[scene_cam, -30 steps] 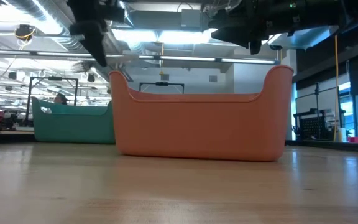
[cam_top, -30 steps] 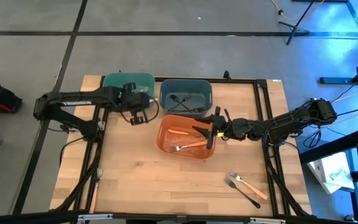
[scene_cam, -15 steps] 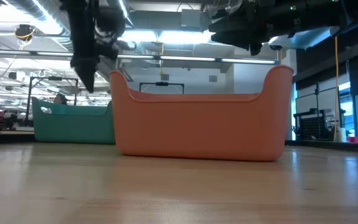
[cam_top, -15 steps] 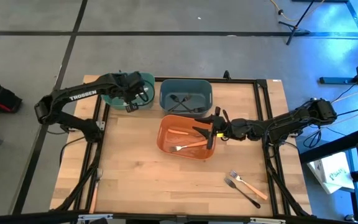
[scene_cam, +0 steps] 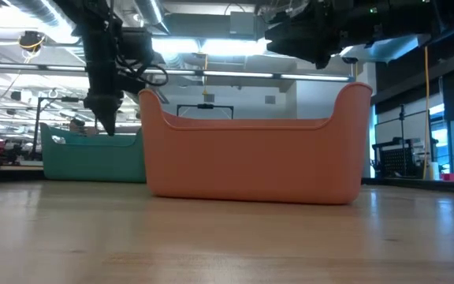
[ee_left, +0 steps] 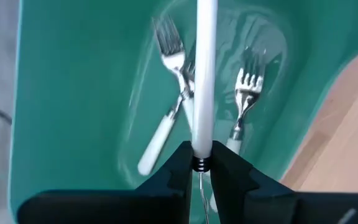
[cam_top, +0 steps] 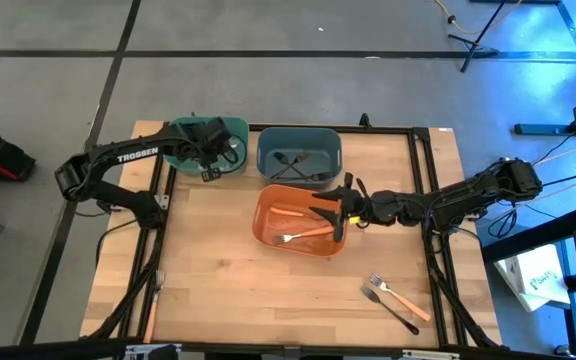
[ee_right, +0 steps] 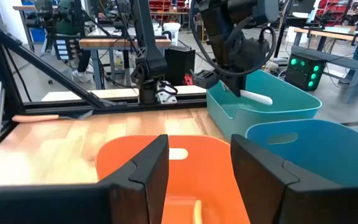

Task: Sort silverware by color (type)
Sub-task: Put the white fork into the green bin

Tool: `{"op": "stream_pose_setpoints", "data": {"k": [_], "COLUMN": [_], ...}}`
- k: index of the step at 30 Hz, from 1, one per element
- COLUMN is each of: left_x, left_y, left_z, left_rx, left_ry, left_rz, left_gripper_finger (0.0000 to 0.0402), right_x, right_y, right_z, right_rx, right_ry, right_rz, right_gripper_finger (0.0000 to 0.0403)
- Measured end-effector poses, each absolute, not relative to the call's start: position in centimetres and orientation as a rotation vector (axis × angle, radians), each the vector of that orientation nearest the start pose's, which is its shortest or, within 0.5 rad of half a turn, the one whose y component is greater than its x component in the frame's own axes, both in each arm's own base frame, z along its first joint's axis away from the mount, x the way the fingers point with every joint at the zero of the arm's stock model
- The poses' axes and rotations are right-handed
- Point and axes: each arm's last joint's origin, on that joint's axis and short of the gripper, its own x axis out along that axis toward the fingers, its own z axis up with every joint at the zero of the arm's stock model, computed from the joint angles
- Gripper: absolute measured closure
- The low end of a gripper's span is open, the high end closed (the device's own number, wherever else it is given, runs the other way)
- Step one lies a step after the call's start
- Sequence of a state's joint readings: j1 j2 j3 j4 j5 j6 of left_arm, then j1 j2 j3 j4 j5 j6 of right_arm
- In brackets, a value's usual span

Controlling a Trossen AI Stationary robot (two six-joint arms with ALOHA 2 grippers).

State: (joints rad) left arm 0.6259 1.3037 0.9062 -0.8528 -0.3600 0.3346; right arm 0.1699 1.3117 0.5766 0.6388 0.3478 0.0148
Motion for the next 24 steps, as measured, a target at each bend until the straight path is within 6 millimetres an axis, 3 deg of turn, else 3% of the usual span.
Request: {"op": "stream_pose_setpoints", "data": {"k": [13,24], "left_x": [17.7,16.9], "left_y": [16.0,16.9], "left_z": [23.1,23.1], "left_rx": [0.036,0.042], "left_ry": [1.264,1.267], "left_rz": [0.493,0.467], "left_gripper_finger": [0.0363,0.0363], "right_x": [27.6,27.8], "right_y": [3.9,3.9], "right_z": [20.9,20.9], "right_rx": [-0.182,-0.201], "right_ry": [0.178,0.169], "right_rz": [-0.126,-0.111], "right_gripper_finger": [0.0242,0.0242]}}
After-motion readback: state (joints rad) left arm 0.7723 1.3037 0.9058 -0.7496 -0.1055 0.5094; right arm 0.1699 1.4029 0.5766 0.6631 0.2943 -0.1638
